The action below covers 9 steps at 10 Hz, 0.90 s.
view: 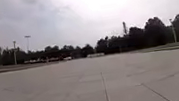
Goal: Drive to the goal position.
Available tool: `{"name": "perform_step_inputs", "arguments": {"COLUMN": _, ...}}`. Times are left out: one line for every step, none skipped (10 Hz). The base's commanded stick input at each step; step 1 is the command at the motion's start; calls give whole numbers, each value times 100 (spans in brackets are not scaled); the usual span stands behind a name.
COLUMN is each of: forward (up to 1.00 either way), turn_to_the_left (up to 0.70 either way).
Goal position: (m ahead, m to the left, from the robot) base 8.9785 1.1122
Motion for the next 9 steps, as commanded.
{"name": "perform_step_inputs", "arguments": {"forward": 50, "turn_to_the_left": 0}}
{"name": "perform_step_inputs", "arguments": {"forward": 50, "turn_to_the_left": 0}}
{"name": "perform_step_inputs", "arguments": {"forward": 50, "turn_to_the_left": 0}}
{"name": "perform_step_inputs", "arguments": {"forward": 50, "turn_to_the_left": 0}}
{"name": "perform_step_inputs", "arguments": {"forward": 50, "turn_to_the_left": 0}}
{"name": "perform_step_inputs", "arguments": {"forward": 50, "turn_to_the_left": 0}}
{"name": "perform_step_inputs", "arguments": {"forward": 50, "turn_to_the_left": 0}}
{"name": "perform_step_inputs", "arguments": {"forward": 50, "turn_to_the_left": 0}}
{"name": "perform_step_inputs", "arguments": {"forward": 50, "turn_to_the_left": 0}}
